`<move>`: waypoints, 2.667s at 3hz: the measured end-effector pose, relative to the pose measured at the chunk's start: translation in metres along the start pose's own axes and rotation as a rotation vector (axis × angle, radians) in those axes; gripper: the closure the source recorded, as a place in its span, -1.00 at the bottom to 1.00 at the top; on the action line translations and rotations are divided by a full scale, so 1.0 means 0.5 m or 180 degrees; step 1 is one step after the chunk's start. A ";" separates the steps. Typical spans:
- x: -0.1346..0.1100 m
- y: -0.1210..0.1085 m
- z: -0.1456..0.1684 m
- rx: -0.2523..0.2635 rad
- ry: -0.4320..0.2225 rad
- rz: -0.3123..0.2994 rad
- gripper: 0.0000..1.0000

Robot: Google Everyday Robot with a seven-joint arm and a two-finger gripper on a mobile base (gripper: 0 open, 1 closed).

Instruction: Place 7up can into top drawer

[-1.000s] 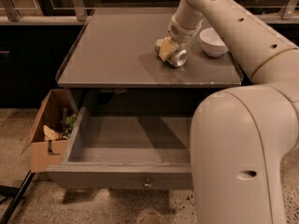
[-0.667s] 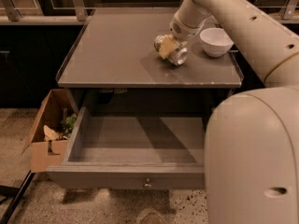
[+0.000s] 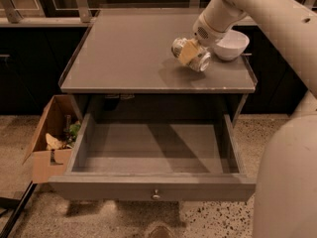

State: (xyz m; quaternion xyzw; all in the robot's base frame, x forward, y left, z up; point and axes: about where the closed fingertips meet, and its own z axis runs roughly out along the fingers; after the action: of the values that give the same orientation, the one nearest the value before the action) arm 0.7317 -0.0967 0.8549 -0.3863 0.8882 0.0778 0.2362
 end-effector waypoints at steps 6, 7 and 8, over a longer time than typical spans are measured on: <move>0.133 0.142 -0.071 -0.1304 -0.0361 -0.1513 1.00; 0.139 0.191 -0.073 -0.1542 -0.0633 -0.1615 1.00; 0.155 0.241 -0.091 -0.1579 -0.0847 -0.1631 1.00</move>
Offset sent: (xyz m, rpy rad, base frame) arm -0.0945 -0.0127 0.0048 0.0570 0.0309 0.6677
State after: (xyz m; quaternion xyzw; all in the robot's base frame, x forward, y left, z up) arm 0.5826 -0.0788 0.8519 -0.6278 0.6786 0.2783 0.2606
